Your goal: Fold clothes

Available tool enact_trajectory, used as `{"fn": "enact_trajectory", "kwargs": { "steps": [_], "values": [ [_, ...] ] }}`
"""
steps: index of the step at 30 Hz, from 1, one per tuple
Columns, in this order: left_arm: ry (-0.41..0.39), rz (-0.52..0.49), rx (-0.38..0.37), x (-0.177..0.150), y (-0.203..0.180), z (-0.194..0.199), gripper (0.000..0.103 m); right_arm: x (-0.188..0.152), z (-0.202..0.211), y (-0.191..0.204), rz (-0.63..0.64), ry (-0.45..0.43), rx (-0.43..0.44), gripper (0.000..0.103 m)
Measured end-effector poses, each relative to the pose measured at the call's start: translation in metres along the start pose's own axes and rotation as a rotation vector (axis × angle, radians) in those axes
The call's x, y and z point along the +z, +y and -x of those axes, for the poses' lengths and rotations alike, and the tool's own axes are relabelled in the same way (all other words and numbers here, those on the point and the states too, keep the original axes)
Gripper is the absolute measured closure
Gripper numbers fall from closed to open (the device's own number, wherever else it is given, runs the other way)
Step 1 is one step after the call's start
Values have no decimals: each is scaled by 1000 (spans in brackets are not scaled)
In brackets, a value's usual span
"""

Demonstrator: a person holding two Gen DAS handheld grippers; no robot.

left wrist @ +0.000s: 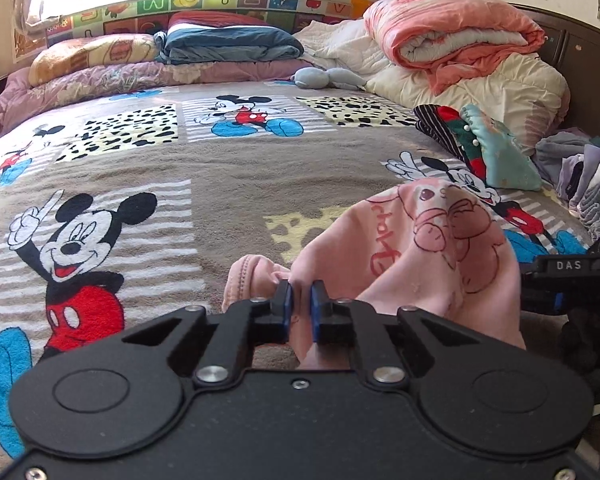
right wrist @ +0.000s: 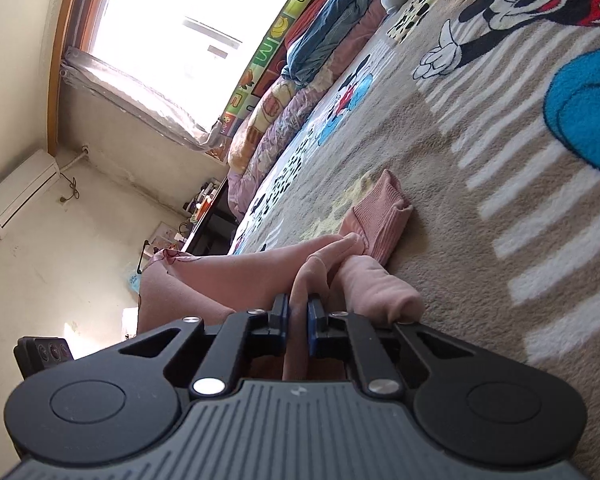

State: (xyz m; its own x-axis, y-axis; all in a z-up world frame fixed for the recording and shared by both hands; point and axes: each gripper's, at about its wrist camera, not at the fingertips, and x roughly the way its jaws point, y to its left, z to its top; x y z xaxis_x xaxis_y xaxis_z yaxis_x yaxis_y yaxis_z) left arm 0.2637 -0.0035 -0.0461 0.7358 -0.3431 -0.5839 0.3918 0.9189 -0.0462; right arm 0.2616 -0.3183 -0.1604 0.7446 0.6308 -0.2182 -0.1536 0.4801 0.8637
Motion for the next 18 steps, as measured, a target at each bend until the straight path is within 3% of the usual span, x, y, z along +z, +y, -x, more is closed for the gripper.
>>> {"fn": "enact_trajectory", "kwargs": {
  "steps": [9, 18],
  "values": [
    [-55, -83, -9, -53, -53, 97, 97, -6, 28, 26, 104, -29, 40, 98],
    [-35, -112, -85, -114, -93, 155, 97, -31, 100, 59, 242, -25, 6, 99]
  ]
}}
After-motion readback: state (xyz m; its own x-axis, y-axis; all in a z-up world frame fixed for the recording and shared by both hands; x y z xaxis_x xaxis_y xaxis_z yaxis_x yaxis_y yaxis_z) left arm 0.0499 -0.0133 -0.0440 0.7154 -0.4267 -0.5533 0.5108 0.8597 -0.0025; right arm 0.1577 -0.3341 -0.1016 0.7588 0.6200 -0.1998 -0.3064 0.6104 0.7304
